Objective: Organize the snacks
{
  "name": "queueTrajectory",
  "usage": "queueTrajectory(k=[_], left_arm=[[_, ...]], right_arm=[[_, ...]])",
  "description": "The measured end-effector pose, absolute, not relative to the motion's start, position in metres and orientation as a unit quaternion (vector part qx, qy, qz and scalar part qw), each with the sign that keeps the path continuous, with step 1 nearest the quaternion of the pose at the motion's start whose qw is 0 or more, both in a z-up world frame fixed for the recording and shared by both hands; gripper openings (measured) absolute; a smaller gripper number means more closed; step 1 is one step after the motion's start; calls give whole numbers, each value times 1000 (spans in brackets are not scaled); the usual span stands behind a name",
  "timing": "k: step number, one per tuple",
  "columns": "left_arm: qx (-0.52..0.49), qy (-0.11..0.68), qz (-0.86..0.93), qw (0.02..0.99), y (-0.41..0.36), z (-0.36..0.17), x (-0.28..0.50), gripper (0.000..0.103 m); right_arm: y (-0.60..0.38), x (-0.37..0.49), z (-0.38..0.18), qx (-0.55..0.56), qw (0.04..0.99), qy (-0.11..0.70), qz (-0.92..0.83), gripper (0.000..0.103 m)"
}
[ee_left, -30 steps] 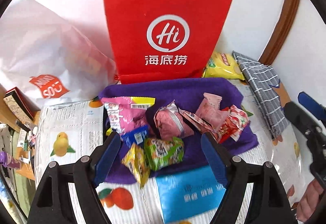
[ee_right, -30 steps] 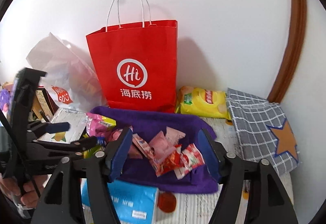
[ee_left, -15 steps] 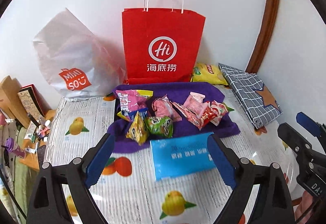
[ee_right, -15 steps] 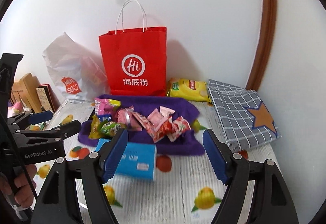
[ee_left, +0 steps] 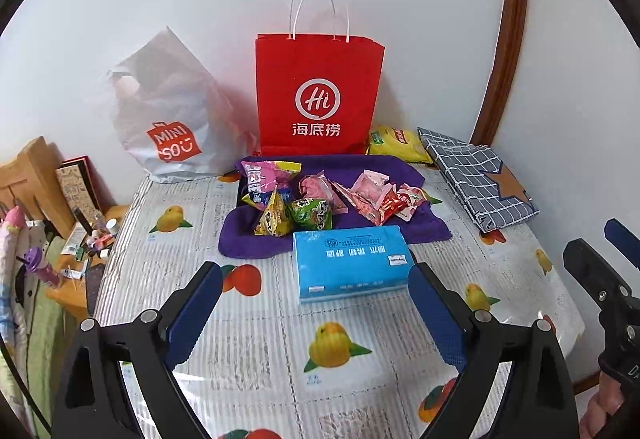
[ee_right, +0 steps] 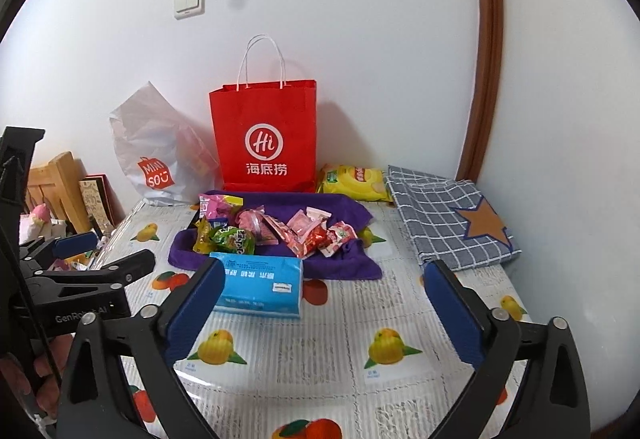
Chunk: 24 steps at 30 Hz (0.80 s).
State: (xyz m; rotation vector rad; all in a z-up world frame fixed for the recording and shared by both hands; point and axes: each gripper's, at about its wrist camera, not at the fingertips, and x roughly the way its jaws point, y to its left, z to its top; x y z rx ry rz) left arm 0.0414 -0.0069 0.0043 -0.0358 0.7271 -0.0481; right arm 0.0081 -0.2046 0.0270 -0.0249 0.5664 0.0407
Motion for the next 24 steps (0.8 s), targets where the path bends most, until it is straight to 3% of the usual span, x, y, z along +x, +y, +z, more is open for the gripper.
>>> queueTrajectory(k=[24], left_arm=[[-15,326,2,945,-13,15,2,95]], right_arm=[[-213,-22,26,-1,961,276,26,101]])
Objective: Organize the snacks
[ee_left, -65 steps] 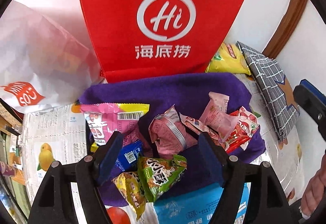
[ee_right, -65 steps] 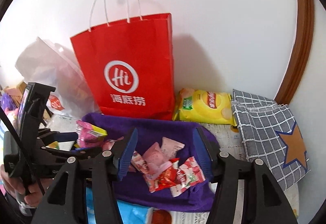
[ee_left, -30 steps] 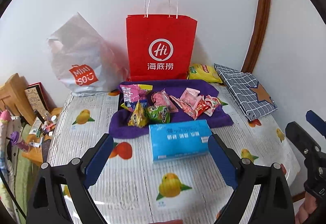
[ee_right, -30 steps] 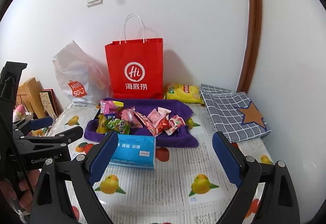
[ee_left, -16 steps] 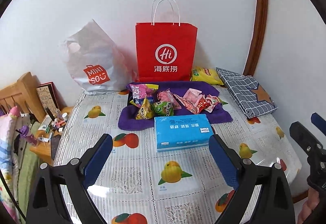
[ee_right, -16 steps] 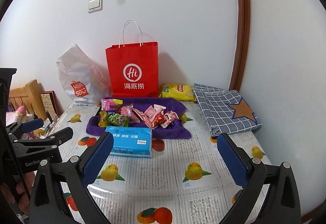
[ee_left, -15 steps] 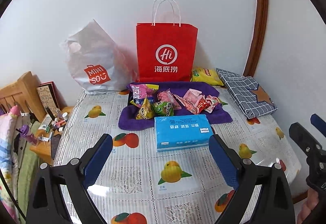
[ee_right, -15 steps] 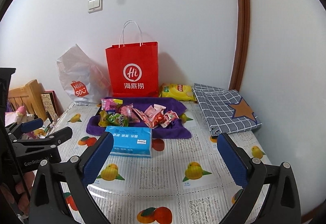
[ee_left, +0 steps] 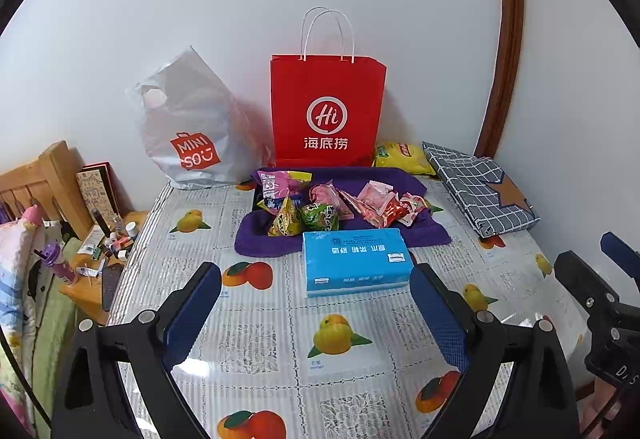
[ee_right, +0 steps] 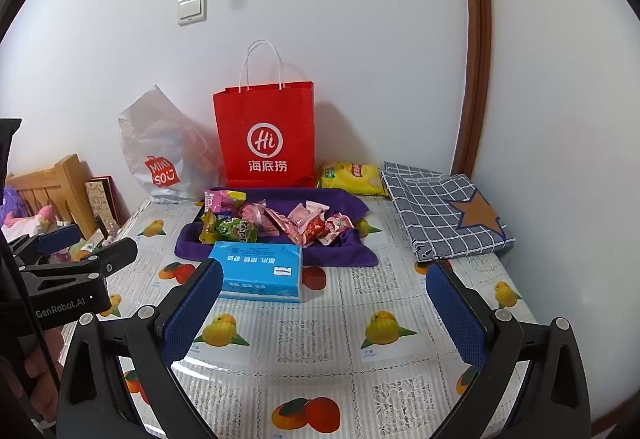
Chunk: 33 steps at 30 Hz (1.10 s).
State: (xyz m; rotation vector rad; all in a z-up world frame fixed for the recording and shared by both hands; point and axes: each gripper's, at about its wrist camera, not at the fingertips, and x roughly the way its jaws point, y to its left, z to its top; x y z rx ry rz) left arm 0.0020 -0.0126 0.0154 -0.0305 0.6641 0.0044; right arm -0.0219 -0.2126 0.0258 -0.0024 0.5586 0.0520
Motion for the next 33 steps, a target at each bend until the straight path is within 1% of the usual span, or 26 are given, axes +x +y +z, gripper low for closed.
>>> queueTrajectory(k=[33], left_arm=[[-9,331,-4,944,-20,15,1,95]], right_arm=[[-218,-22,29,7,963,268,25,101]])
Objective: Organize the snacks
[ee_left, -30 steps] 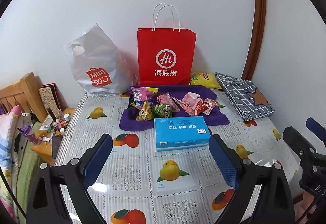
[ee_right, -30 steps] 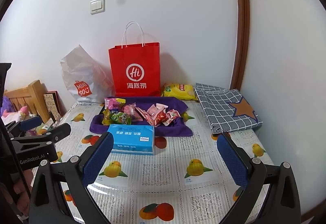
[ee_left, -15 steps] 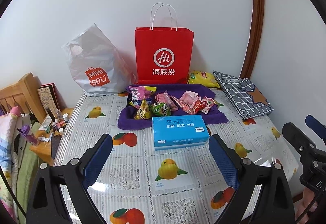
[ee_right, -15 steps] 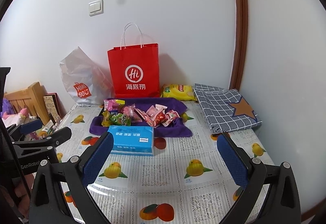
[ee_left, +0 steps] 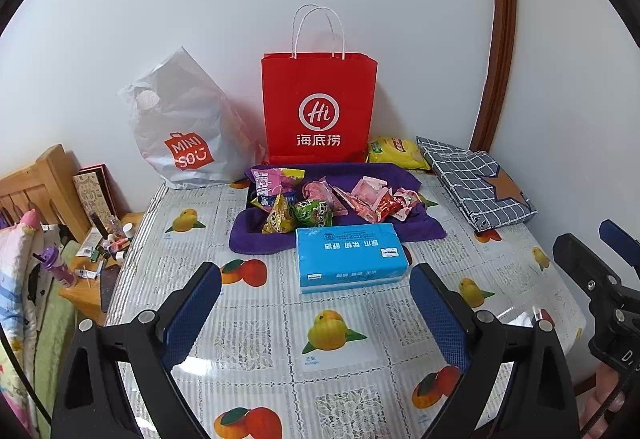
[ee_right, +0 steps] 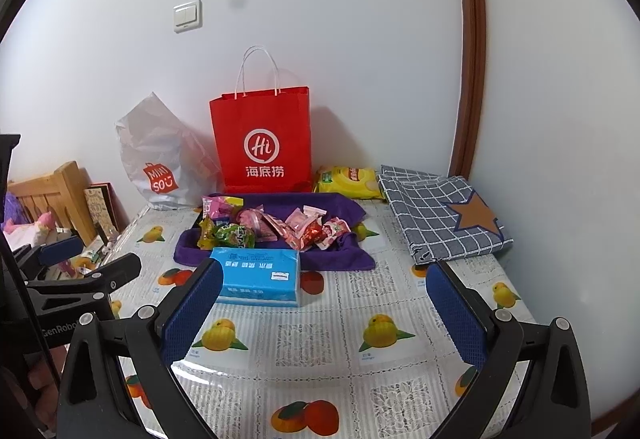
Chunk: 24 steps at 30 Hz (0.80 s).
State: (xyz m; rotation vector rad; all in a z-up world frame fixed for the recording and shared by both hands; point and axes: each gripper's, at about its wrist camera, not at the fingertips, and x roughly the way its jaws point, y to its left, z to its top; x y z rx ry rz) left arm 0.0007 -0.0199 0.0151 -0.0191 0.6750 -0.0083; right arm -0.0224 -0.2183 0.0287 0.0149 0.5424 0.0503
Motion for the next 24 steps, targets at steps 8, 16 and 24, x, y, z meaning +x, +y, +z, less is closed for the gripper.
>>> queueTrajectory(k=[8,16,24], left_arm=[[-9,331,-4,943,-20,16,1,95],[-12,330,-5,944,-19,18,0,95],[-15,329,-4,944,-18,19,-3,95]], right_arm=[[-217,-22,30,6,963,267,25,101],[-215,-22,30,4,963,266,27,101],[-213,-22,29,4,963,267,27,101]])
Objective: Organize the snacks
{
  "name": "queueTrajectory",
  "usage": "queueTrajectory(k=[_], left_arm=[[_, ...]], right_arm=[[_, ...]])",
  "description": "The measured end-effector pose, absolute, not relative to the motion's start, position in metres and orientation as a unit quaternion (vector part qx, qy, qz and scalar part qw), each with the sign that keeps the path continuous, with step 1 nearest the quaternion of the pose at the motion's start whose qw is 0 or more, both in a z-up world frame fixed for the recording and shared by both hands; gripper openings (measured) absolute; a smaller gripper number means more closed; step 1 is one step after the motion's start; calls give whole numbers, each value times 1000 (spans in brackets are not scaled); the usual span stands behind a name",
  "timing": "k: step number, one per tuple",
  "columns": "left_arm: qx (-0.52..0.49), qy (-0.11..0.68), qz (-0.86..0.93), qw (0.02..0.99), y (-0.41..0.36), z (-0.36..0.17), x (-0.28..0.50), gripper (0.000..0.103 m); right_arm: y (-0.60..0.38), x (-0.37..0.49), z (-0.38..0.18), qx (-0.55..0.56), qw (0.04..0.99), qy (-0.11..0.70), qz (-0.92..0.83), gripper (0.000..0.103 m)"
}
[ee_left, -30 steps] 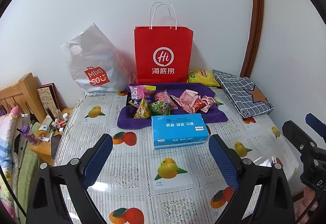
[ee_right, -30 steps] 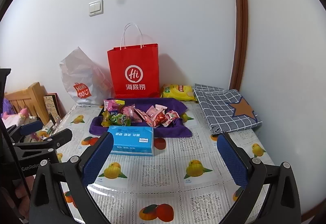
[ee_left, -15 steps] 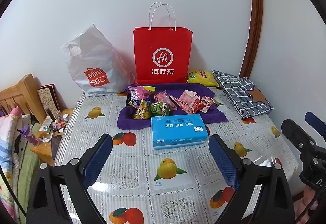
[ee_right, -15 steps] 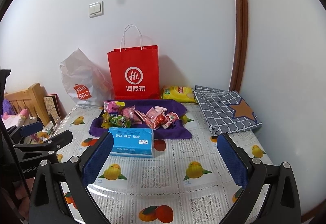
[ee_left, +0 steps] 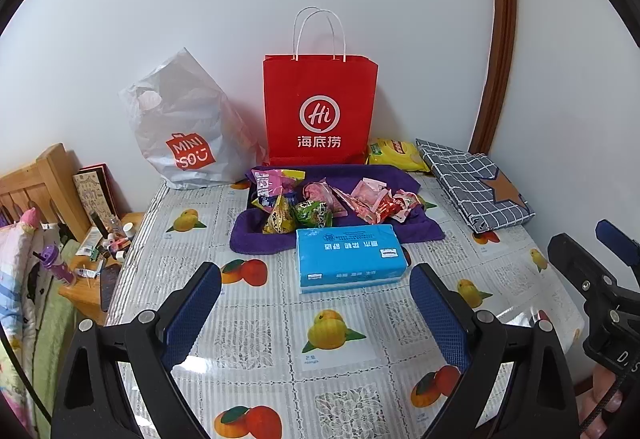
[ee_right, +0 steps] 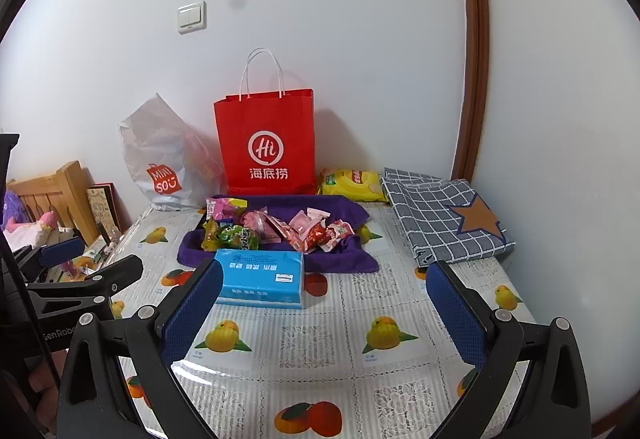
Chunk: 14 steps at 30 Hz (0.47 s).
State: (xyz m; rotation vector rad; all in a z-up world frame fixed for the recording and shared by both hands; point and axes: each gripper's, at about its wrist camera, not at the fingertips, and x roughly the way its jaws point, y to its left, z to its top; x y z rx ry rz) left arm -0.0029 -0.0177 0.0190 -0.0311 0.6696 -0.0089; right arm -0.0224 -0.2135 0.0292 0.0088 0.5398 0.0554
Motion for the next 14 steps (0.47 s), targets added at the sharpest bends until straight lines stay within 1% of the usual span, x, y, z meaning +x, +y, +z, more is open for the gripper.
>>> queueTrajectory(k=[14], left_arm=[[-15,327,-4,945,-18,18,-4,95]], right_arm=[[-215,-24,29,5,964,264,27,101]])
